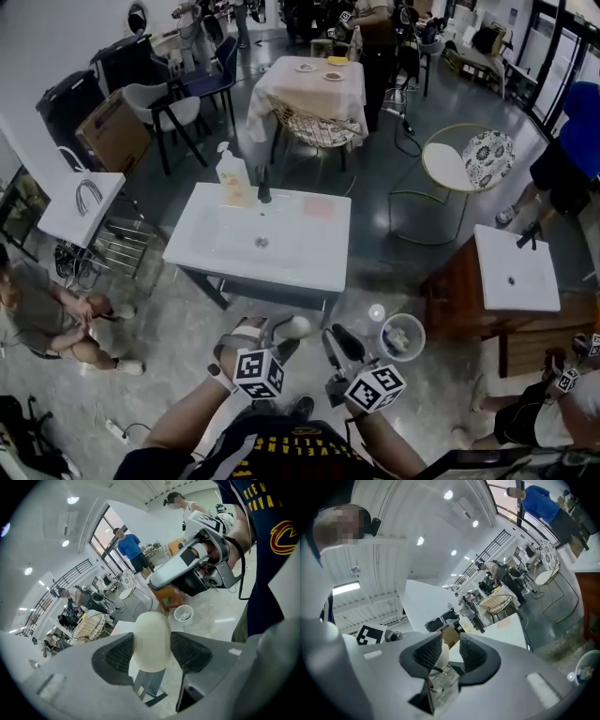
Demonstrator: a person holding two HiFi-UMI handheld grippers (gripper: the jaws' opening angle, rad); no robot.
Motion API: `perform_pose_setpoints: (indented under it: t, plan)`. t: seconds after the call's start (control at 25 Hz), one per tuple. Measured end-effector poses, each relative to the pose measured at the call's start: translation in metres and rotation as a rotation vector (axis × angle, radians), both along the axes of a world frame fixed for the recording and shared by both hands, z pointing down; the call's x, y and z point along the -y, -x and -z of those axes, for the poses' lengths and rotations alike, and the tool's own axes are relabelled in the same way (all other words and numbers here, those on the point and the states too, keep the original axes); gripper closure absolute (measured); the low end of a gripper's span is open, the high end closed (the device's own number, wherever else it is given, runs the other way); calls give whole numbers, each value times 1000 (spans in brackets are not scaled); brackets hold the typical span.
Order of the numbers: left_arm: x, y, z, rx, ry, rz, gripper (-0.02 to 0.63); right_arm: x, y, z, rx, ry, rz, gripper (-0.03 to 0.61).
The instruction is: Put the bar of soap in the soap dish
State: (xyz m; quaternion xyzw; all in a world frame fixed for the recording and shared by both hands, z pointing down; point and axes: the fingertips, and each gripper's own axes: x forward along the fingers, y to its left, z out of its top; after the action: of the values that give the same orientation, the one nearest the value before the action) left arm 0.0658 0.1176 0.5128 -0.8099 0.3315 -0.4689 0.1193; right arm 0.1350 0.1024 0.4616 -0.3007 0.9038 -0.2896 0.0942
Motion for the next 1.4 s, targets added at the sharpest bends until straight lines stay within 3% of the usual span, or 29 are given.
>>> perform_pose_setpoints:
  t: [0.44, 0.72, 1.4]
  plan:
    - [31, 9, -4, 18, 9, 5, 359, 28, 8, -10, -6, 21, 16, 462]
    - [63, 15, -5, -15, -2, -35, 359, 54, 14, -14, -44, 18, -24, 463]
    - [159, 101, -12, -75, 1, -104, 359, 150, 95, -17, -98, 29, -116, 463]
